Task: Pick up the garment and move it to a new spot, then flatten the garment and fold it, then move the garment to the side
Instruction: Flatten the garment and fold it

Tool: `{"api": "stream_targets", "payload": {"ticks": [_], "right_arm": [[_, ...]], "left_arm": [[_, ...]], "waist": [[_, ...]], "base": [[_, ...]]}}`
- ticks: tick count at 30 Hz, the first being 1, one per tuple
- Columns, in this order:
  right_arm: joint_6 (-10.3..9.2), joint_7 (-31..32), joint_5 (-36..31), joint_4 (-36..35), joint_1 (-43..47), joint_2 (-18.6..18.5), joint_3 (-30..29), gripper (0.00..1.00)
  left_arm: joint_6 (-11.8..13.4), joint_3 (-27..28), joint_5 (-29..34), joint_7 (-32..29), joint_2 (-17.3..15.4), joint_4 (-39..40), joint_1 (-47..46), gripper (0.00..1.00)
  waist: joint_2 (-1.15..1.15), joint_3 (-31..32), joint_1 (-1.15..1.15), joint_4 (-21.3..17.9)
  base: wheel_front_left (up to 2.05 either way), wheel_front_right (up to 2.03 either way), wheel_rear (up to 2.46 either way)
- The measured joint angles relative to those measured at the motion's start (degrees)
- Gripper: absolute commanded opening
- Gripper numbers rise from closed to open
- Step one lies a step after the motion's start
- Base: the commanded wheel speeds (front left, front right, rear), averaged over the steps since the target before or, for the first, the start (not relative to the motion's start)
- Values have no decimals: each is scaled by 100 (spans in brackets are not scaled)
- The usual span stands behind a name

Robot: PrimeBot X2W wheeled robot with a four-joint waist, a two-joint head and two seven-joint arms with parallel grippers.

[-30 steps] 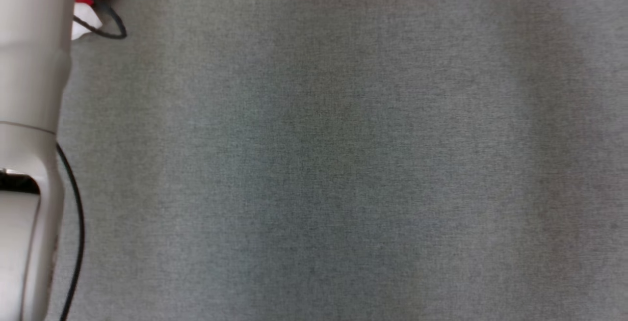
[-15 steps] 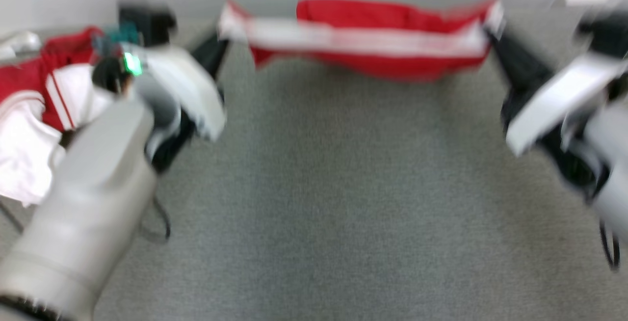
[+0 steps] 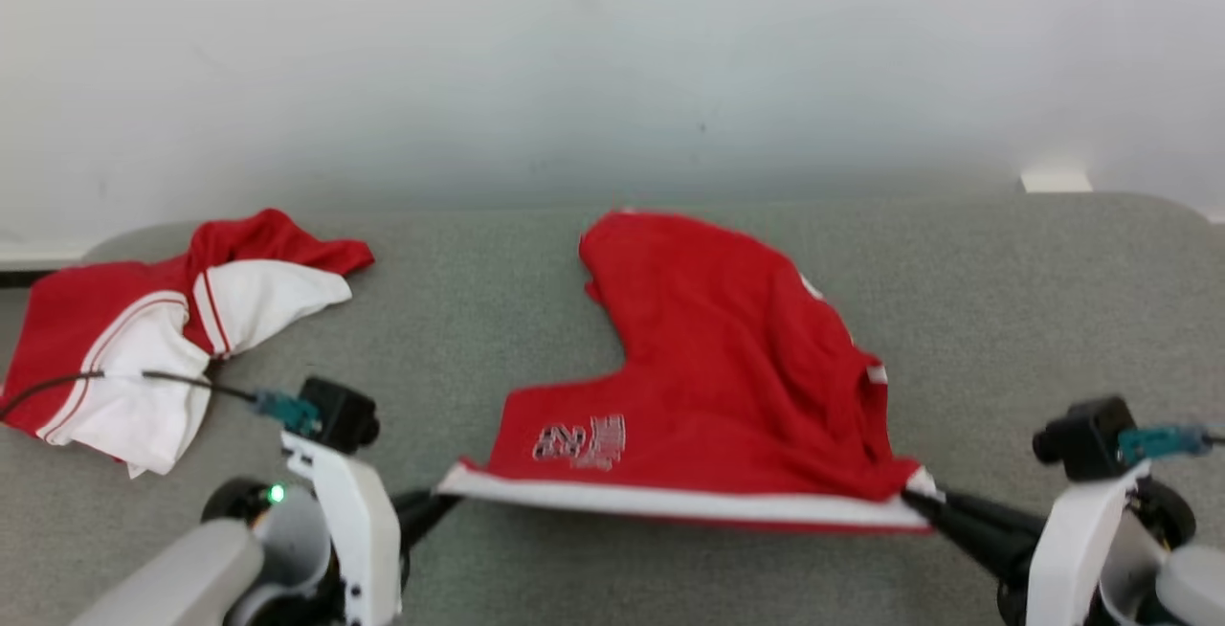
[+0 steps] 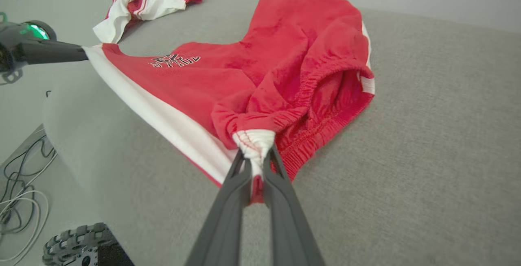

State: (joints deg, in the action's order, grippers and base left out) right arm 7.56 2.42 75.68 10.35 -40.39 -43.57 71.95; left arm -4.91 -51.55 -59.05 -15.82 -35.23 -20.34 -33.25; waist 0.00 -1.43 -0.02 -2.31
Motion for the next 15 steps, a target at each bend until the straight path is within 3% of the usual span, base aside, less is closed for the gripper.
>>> {"api": "stream_targets", "payload": {"ticks": [9, 12, 15], "right_arm": [[0, 660, 35, -1260, 842, -773, -75, 0], [0, 709, 27, -1437, 943, -847, -327, 0], [0, 784, 93, -1402, 951, -750, -610, 0]], "left_arm": [[914, -109, -553, -1095, -1180, 2502, 971, 0], [1104, -27, -672, -1272, -1419, 2929, 1014, 0], [1151, 164, -798, -1339, -1448, 3007, 845, 0]], "waist": [[0, 330, 0, -57], [0, 318, 0, -113], [0, 260, 1, -172]], "base": [[0, 0, 0], [0, 0, 0], [0, 0, 0]]}}
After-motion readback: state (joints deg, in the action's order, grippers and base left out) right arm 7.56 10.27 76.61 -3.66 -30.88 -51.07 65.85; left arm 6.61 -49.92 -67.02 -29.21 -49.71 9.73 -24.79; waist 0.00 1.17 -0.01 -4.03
